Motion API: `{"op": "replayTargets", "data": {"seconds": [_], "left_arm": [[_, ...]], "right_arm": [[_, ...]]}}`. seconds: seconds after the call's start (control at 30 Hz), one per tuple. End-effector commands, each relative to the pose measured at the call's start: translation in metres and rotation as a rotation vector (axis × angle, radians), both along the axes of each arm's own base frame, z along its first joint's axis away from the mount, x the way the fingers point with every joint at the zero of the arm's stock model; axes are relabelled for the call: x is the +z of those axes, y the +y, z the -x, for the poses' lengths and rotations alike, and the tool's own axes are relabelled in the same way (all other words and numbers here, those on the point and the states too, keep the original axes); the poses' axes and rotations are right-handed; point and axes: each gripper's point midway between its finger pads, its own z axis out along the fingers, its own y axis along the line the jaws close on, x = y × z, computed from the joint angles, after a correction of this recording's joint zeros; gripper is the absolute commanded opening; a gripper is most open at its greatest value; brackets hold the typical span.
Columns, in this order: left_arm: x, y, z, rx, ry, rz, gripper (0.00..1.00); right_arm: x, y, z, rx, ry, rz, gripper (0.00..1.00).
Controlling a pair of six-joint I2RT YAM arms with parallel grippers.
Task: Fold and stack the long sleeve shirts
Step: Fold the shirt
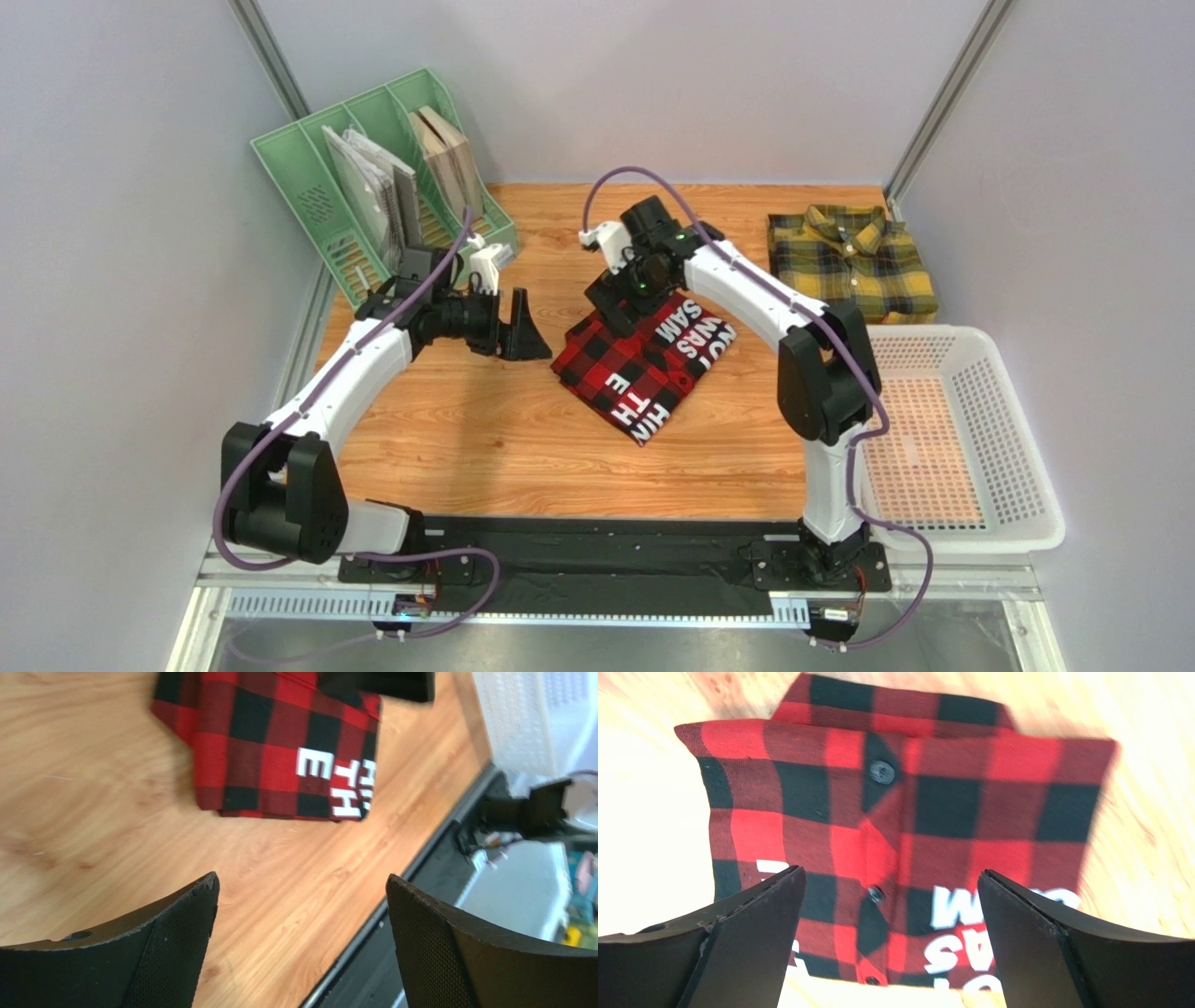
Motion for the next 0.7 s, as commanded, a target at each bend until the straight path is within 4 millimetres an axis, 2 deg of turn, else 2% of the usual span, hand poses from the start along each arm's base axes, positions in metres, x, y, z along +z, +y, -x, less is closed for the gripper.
{"op": "replayTargets", "data": {"seconds": [0.0, 0.03, 0.13, 0.2, 0.23, 0.3, 0.33, 0.37, 0.4, 0.43, 0.53, 0.6, 0.67], "left_arm": [[0.025, 0.021, -0.036, 0.107, -0.161, -0.133, 0.94], [0.026, 0.026, -0.037, 0.122, -0.161, -0.153, 0.95], [0.029, 0.041, -0.040, 0.180, -0.152, -0.173, 0.96], [0.022, 0.045, -0.034, 0.199, -0.105, -0.152, 0.99], [0.016, 0.050, -0.030, 0.211, -0.070, -0.128, 0.99], [0.015, 0.055, -0.027, 0.224, -0.030, -0.055, 0.99], [0.009, 0.046, -0.014, 0.182, 0.016, 0.017, 0.99], [0.008, 0.044, -0.011, 0.184, 0.025, 0.039, 0.99], [0.007, 0.042, -0.014, 0.185, 0.004, 0.062, 0.98], [-0.005, 0.036, -0.003, 0.189, 0.066, 0.101, 0.96], [-0.025, 0.021, 0.002, 0.167, 0.101, 0.122, 0.91], [-0.037, 0.006, 0.004, 0.121, 0.131, 0.125, 0.87], [-0.054, -0.005, 0.004, 0.102, 0.219, 0.125, 0.84]], "right_arm": [[-0.047, 0.000, 0.000, 0.028, 0.007, 0.135, 1.00], [-0.066, 0.001, 0.004, 0.051, 0.045, 0.160, 1.00], [-0.091, 0.009, 0.026, 0.162, 0.112, 0.165, 1.00], [-0.098, 0.018, 0.047, 0.252, 0.166, 0.121, 1.00], [-0.101, 0.015, 0.066, 0.348, 0.191, 0.130, 0.99], [-0.093, 0.021, 0.094, 0.467, 0.233, 0.053, 0.99], [-0.090, 0.018, 0.110, 0.517, 0.265, 0.030, 0.98], [-0.075, 0.017, 0.127, 0.599, 0.253, -0.035, 0.98], [-0.071, 0.014, 0.137, 0.631, 0.250, -0.057, 0.98], [-0.062, 0.013, 0.143, 0.660, 0.231, -0.077, 0.98], [-0.035, 0.010, 0.162, 0.761, 0.182, -0.150, 0.98], [-0.020, 0.008, 0.167, 0.804, 0.137, -0.168, 0.98], [-0.011, 0.009, 0.161, 0.777, 0.110, -0.163, 0.98]]}}
